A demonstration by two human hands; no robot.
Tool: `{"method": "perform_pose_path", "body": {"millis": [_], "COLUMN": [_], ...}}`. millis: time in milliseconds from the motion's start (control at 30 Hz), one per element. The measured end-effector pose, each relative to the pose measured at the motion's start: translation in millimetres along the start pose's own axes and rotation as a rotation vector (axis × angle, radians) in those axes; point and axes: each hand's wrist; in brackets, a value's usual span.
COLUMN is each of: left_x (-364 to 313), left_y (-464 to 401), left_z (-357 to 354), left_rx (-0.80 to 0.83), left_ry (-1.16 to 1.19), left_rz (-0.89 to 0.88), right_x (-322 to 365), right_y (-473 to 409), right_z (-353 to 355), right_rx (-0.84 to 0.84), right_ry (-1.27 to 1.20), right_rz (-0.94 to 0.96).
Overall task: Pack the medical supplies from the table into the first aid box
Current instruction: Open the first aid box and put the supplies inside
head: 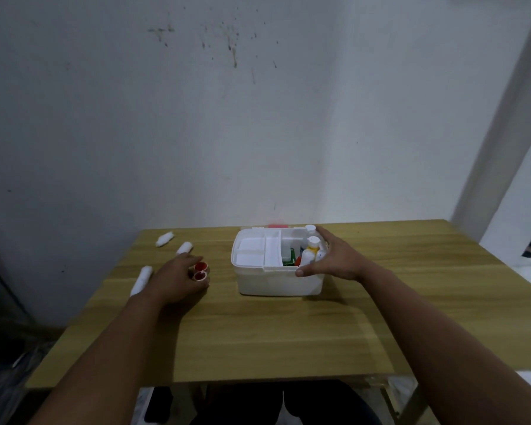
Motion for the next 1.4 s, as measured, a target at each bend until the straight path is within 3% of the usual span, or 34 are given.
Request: {"method": "perform_pose_path", "body": {"millis": [333, 467, 567, 633, 767, 1067, 1300, 1400], "left_x": [-7.7, -21.9, -49.9, -76.6, -114.3, -121.5, -125.7, -138.5], "left_y": [4.6, 16.4, 9.2, 6.0, 8.3, 8.2, 0.9, -2.2], "left_z": [2.0, 4.4, 22.5, 31.4, 16.6, -0.3, 3.3, 4.5], "left_rx": [-0.013, -0.1, -0.276, -0.295, -0.165, -0.147, -0.188, -0.122], "left_ry": [0.063, 0.323, 0.376, 0.396, 0.287, 0.087, 0.016, 0.062], "left_rz": [0.005, 0.042, -0.049, -0.12, -0.184, -0.187, -0.225, -0.29], "right_x": [-9.1, -9.2, -9.9, -11.5, -12.1, -17.1, -19.4, -17.8], "right_y": [-3.3, -3.6, -4.8, -5.8, -5.7, -8.8, -10.0, -10.3], "right_z": [-1.5, -2.0, -1.6, -1.9, -3.3, -2.4, -3.5, -3.1], "right_rx": [-0.012, -0.016, -0.018, -0.02, -0.02, -0.013, -0.023, -0.021], "right_ry": [-0.029, -0.019, -0.02, -0.022, -0.026, -0.016, -0.005, -0.001], "right_rz": [-0.013, -0.013, -0.019, -0.024, -0.026, -0.013, -0.018, -0.018]}}
Point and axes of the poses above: each hand's wrist, its own y-axis away from the middle knuckle, its own z-axis out of the back of the hand, x = y × z, and after that the axes turned 6 degrees about -x, right-handed
